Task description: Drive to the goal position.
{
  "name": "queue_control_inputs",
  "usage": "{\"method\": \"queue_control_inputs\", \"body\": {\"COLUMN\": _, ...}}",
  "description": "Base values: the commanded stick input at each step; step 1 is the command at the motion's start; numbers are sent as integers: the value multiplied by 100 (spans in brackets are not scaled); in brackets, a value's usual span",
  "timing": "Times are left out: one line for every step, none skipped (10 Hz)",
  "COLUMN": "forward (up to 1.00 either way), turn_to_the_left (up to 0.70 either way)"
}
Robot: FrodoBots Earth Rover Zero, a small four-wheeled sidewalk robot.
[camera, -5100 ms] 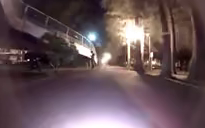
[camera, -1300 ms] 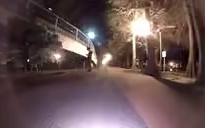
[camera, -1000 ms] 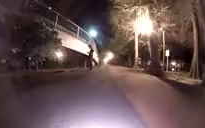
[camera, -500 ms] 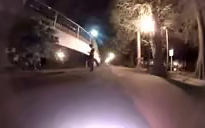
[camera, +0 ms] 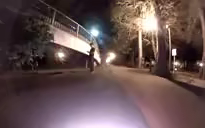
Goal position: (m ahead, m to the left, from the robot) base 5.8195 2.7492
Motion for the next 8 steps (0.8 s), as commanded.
{"method": "queue_control_inputs", "body": {"forward": 70, "turn_to_the_left": 14}}
{"method": "queue_control_inputs", "body": {"forward": 70, "turn_to_the_left": 14}}
{"method": "queue_control_inputs", "body": {"forward": 70, "turn_to_the_left": 14}}
{"method": "queue_control_inputs", "body": {"forward": 70, "turn_to_the_left": 14}}
{"method": "queue_control_inputs", "body": {"forward": 70, "turn_to_the_left": 14}}
{"method": "queue_control_inputs", "body": {"forward": 70, "turn_to_the_left": 14}}
{"method": "queue_control_inputs", "body": {"forward": 70, "turn_to_the_left": 14}}
{"method": "queue_control_inputs", "body": {"forward": 70, "turn_to_the_left": 14}}
